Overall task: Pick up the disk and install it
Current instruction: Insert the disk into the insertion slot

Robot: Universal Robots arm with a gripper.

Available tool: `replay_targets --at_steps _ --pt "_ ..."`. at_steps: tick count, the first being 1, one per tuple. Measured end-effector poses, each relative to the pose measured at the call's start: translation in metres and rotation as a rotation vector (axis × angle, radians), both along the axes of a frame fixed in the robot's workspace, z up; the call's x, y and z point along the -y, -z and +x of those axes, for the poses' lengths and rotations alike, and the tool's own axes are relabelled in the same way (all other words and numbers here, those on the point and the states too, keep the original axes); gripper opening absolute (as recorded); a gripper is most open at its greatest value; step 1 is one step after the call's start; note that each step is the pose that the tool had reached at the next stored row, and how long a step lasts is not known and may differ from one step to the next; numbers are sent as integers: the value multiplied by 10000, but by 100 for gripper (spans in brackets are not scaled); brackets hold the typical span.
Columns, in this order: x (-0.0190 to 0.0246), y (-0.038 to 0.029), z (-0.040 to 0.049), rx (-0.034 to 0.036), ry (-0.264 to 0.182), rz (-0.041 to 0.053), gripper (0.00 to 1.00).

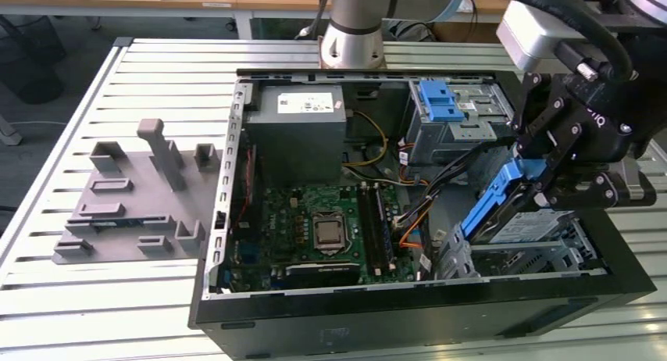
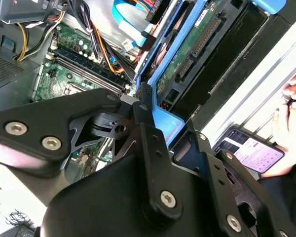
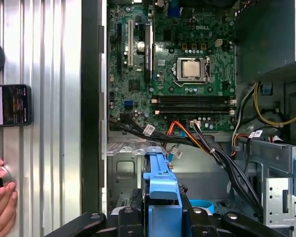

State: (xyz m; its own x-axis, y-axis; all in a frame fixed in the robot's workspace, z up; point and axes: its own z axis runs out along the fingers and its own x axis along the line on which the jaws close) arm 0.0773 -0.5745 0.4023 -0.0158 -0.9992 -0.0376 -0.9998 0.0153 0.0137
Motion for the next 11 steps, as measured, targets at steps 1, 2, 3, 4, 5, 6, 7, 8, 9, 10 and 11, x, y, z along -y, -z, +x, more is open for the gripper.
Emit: replay_targets --at_steps 1,2,3,4,5,6,7,8,9,10,11 --pt "0 18 0 0 0 0 36" --pt "0 38 0 0 0 0 36" --pt "0 51 0 0 1 0 36" --pt "0 52 0 1 0 -3 36" --pt "0 52 0 1 0 -3 38" --pt "0 52 0 0 0 -4 38" --pt "0 55 0 0 0 1 44" --pt "0 64 0 0 0 1 44" --pt "0 83 0 0 0 1 44" --pt "0 100 0 0 0 0 44" --pt "0 118 0 0 0 1 44"
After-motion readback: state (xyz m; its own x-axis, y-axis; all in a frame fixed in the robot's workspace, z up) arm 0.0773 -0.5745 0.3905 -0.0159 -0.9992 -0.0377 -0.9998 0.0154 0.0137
